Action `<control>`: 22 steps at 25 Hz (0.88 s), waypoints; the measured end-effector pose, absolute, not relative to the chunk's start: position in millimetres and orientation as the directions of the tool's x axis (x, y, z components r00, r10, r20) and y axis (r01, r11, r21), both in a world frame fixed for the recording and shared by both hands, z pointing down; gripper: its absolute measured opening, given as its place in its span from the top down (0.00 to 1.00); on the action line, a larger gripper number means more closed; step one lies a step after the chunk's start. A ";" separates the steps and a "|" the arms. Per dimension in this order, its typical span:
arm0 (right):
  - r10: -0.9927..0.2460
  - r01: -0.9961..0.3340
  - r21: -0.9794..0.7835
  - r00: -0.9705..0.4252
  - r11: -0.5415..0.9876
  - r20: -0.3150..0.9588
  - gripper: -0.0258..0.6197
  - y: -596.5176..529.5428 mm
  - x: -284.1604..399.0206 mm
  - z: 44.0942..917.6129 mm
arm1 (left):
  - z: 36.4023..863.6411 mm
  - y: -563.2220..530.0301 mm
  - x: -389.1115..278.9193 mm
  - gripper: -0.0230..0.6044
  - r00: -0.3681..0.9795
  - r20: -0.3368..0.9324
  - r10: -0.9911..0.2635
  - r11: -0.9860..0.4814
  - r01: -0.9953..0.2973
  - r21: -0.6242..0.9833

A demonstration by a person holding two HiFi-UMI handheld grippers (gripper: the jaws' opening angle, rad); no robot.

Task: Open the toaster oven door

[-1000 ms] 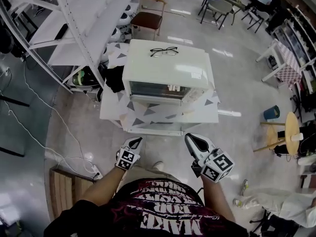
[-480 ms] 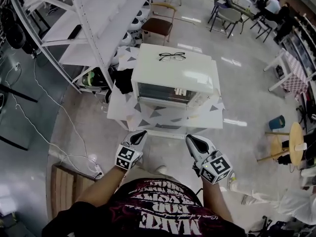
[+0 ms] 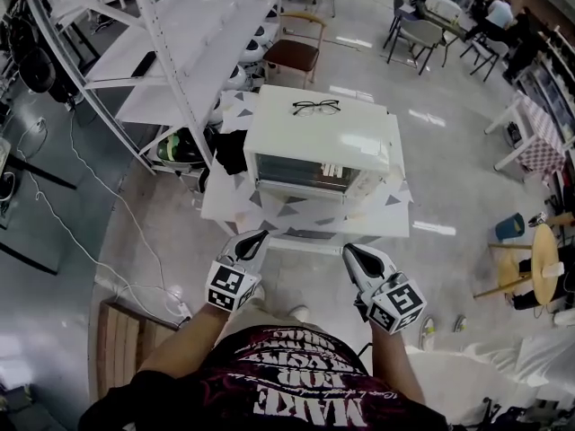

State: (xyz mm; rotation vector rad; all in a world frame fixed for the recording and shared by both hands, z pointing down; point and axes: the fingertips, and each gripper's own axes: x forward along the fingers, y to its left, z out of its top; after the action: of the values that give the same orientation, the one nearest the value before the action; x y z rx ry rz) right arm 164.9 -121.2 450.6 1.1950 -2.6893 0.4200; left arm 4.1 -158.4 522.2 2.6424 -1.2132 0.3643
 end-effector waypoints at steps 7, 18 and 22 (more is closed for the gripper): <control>-0.714 -0.751 -0.158 -0.659 0.641 0.237 0.92 -121.4 170.3 435.5 | 470.7 -157.8 14.0 0.95 0.656 0.210 -0.725 -0.652 -0.752 0.095; -0.738 -0.767 -0.117 -0.640 0.632 0.211 0.92 -119.0 193.3 414.1 | 413.6 -153.9 31.6 0.95 0.667 0.146 -0.731 -0.667 -0.743 0.051; -0.741 -0.766 -0.109 -0.641 0.633 0.201 0.92 -118.8 199.8 405.8 | 398.2 -153.1 34.4 0.95 0.665 0.119 -0.738 -0.667 -0.745 0.026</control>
State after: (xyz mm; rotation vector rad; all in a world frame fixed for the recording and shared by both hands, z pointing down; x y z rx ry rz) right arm 199.8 -118.8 405.8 1.2598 -2.7133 0.2785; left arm 34.4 -153.1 398.2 2.7998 -1.2489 0.1506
